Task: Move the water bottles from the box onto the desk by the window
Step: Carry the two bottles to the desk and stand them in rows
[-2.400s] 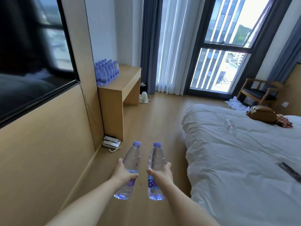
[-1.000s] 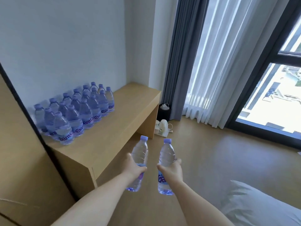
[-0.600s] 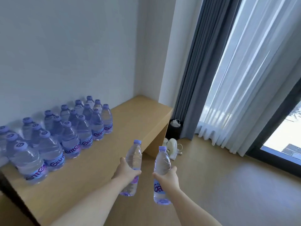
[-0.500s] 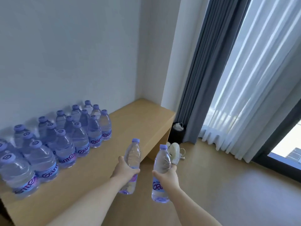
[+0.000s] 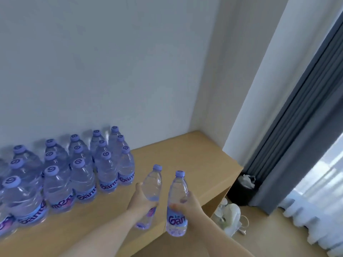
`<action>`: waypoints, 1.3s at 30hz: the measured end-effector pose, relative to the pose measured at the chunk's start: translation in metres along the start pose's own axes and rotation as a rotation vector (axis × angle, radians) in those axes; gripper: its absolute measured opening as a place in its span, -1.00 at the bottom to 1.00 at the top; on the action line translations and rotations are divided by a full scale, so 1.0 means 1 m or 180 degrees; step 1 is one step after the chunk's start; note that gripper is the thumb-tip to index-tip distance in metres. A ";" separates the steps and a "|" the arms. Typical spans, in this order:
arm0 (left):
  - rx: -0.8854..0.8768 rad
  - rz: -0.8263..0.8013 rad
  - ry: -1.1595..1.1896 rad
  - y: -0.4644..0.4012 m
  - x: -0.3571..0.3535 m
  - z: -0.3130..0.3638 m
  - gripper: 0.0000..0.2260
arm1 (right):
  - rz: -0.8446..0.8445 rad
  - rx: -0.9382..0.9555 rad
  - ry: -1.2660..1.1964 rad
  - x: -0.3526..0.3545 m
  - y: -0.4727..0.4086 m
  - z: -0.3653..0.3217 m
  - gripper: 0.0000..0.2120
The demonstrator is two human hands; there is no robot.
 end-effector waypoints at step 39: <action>0.0186 0.1344 0.0742 -0.142 0.023 0.023 -0.55 | -0.1919 0.0469 0.1298 -0.030 -0.192 -0.149 -0.36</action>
Point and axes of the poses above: each hand's wrist, its own y-axis away from the middle knuckle, its own x-axis out of the back of the hand, z = x × y, the point moved 10 cm from there along -y, towards the middle knuckle, and after that the axes turned 12 degrees about -x, right-handed, at the moved point
